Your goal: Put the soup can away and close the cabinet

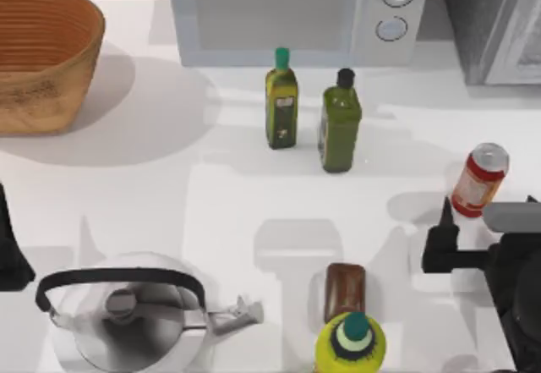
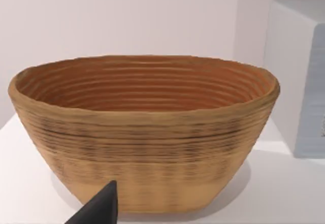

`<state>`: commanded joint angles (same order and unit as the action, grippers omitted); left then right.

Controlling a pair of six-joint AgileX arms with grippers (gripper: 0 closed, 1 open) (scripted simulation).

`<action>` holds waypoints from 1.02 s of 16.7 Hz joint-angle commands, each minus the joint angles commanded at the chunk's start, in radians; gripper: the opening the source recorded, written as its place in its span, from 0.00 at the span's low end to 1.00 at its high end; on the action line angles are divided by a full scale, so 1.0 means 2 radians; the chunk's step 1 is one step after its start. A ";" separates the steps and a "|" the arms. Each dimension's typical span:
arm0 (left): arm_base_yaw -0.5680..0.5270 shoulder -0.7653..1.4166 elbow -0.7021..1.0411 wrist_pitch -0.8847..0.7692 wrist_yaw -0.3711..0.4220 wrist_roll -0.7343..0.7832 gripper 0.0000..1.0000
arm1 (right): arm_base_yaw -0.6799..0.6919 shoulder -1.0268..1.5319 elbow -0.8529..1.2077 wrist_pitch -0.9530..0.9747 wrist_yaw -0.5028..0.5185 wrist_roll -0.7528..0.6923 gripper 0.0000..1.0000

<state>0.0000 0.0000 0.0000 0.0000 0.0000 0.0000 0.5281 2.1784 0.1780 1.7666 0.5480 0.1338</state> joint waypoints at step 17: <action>0.000 0.000 0.000 0.000 0.000 0.000 1.00 | -0.062 0.026 0.108 -0.074 -0.060 -0.016 1.00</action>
<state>0.0000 0.0000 0.0000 0.0000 0.0000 0.0000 0.4033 2.2305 0.3933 1.6194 0.4272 0.1021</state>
